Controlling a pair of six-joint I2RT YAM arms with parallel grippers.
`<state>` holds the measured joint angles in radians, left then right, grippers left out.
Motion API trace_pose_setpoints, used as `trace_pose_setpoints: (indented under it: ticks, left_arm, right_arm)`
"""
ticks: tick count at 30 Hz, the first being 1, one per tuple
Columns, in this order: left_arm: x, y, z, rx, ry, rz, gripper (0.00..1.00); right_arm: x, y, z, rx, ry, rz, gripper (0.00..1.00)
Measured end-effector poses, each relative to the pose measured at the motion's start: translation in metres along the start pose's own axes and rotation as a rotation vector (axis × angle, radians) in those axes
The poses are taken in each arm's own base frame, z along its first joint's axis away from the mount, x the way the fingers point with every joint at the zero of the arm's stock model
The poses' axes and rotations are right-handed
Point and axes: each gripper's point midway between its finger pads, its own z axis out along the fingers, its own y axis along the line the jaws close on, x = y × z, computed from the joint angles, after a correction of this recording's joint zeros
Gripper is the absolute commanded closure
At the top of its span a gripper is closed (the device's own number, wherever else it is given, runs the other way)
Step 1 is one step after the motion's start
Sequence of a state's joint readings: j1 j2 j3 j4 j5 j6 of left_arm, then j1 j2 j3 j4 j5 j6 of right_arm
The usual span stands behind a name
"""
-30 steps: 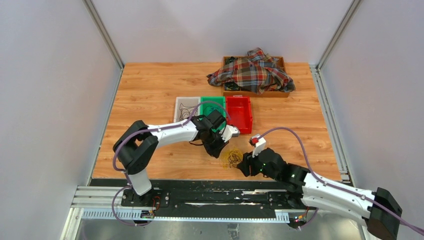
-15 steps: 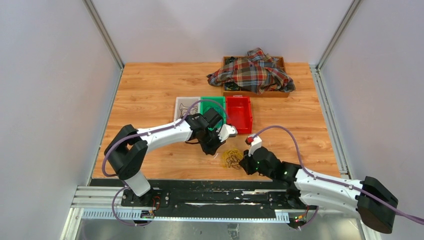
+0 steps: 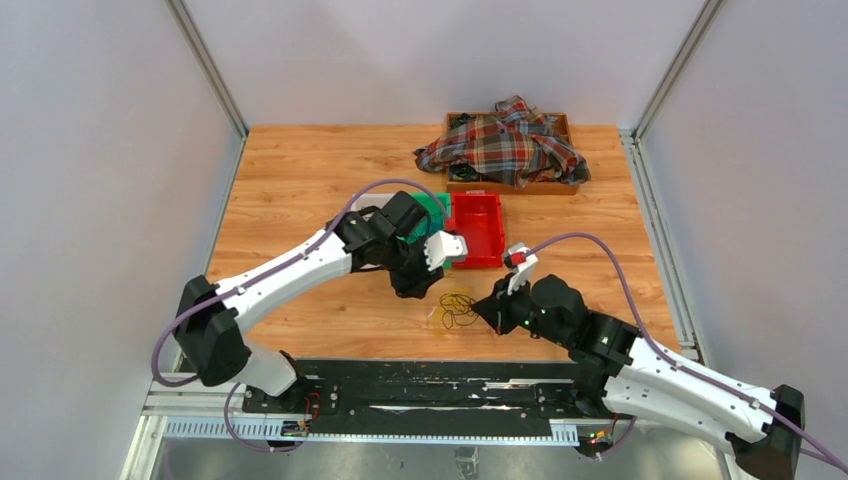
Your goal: Untangle the cables
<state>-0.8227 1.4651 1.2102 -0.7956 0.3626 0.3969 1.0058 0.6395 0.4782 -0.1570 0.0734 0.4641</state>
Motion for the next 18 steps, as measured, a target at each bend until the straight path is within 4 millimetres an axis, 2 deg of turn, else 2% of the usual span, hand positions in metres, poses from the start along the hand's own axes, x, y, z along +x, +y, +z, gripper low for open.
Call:
trace_pose_setpoints:
  ticks: [3, 10, 18]
  left_arm:
    - [-0.007, -0.002, -0.018, 0.0, -0.028, 0.046, 0.44]
    - [-0.026, -0.017, -0.05, 0.038, -0.106, 0.137, 0.45]
    - [-0.048, -0.035, -0.051, 0.168, -0.181, 0.178, 0.51]
  right_arm:
    - [-0.004, 0.007, 0.002, -0.022, 0.02, -0.026, 0.99]
    - [-0.014, 0.02, 0.012, -0.078, 0.024, -0.095, 0.99]
    - [-0.033, 0.047, 0.026, -0.205, -0.036, -0.13, 0.99]
